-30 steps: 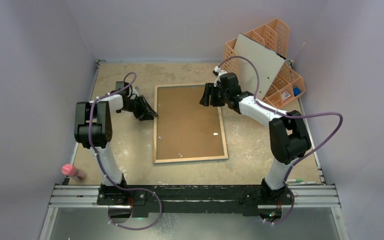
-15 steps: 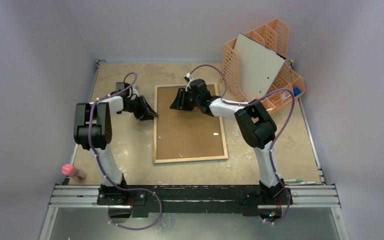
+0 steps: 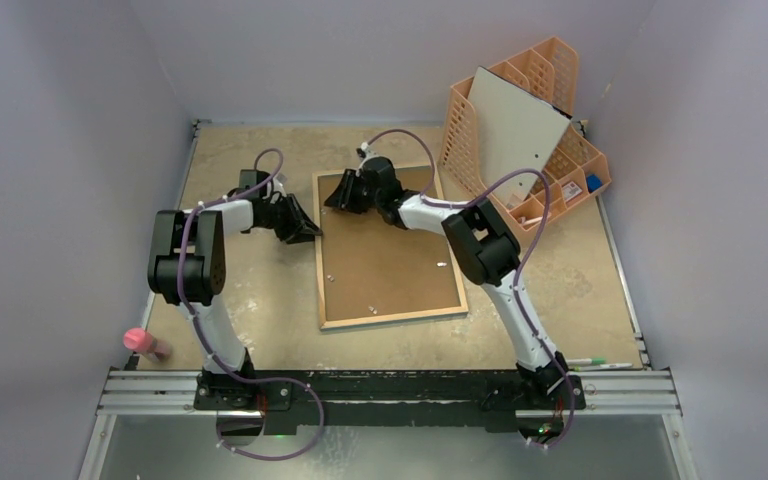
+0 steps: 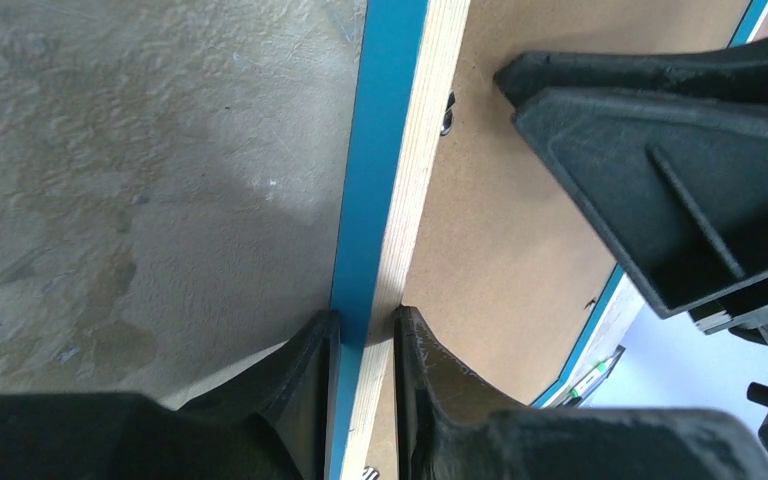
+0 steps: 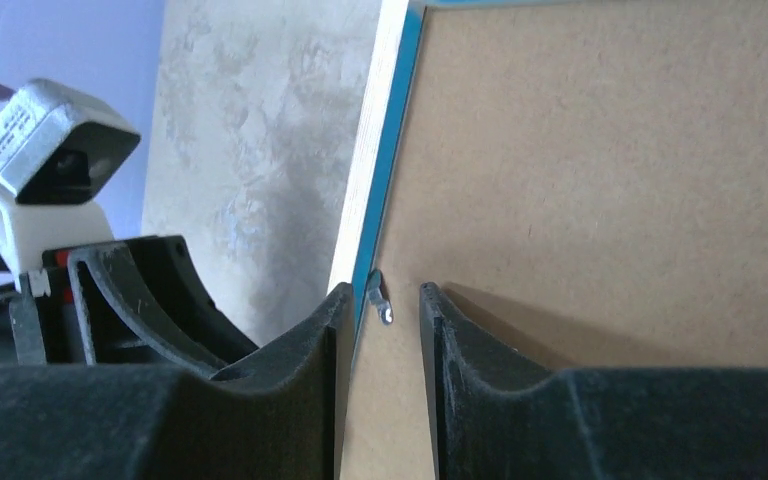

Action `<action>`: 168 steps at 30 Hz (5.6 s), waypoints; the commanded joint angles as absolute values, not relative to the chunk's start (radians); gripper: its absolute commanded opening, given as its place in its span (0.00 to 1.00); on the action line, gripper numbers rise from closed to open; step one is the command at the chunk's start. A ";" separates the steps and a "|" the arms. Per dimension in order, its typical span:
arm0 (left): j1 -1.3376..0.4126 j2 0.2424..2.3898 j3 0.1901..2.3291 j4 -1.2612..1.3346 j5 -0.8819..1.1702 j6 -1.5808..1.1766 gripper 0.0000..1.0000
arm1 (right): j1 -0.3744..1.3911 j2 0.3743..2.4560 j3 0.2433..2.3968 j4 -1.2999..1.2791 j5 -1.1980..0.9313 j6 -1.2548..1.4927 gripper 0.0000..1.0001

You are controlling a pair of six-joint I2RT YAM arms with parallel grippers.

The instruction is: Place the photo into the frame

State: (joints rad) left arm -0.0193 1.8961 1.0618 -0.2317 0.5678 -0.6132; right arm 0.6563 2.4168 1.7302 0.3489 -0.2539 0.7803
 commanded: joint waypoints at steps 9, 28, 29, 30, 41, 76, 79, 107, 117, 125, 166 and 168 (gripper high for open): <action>-0.046 1.909 0.983 -0.290 0.404 -0.576 0.08 | 0.667 2.509 1.854 0.327 -0.372 0.697 0.34; -0.045 1.939 1.012 -0.313 0.400 -0.557 0.07 | 0.683 2.566 1.871 0.323 -0.580 0.575 0.34; -0.045 1.939 1.014 -0.313 0.399 -0.558 0.07 | 0.683 2.562 1.864 0.324 -0.593 0.575 0.33; -0.044 1.940 1.015 -0.313 0.400 -0.559 0.07 | 0.683 2.560 1.862 0.318 -0.609 0.571 0.32; -0.045 1.927 1.019 -0.326 0.397 -0.559 0.08 | 0.660 2.508 1.937 0.244 -0.577 0.567 0.44; -0.049 1.837 0.908 -0.322 0.482 -0.567 0.21 | 0.848 2.094 1.287 0.312 -0.461 0.660 0.38; -0.048 1.842 0.911 -0.319 0.483 -0.570 0.20 | 0.848 2.066 1.277 0.307 -0.427 0.658 0.40; -0.048 1.859 0.911 -0.314 0.494 -0.567 0.20 | 0.848 2.096 1.246 0.307 -0.433 0.606 0.42; -0.048 1.858 0.918 -0.311 0.495 -0.571 0.19 | 0.848 2.086 1.232 0.280 -0.515 0.605 0.39; -0.048 1.860 0.919 -0.311 0.496 -0.571 0.18 | 0.848 2.110 1.241 0.292 -0.529 0.613 0.35; -0.048 1.862 0.912 -0.314 0.490 -0.615 0.12 | 0.910 2.089 1.181 0.553 -0.285 0.597 0.39; -0.048 1.855 0.925 -0.325 0.485 -0.608 0.13 | 0.910 2.018 1.154 0.549 -0.284 0.596 0.40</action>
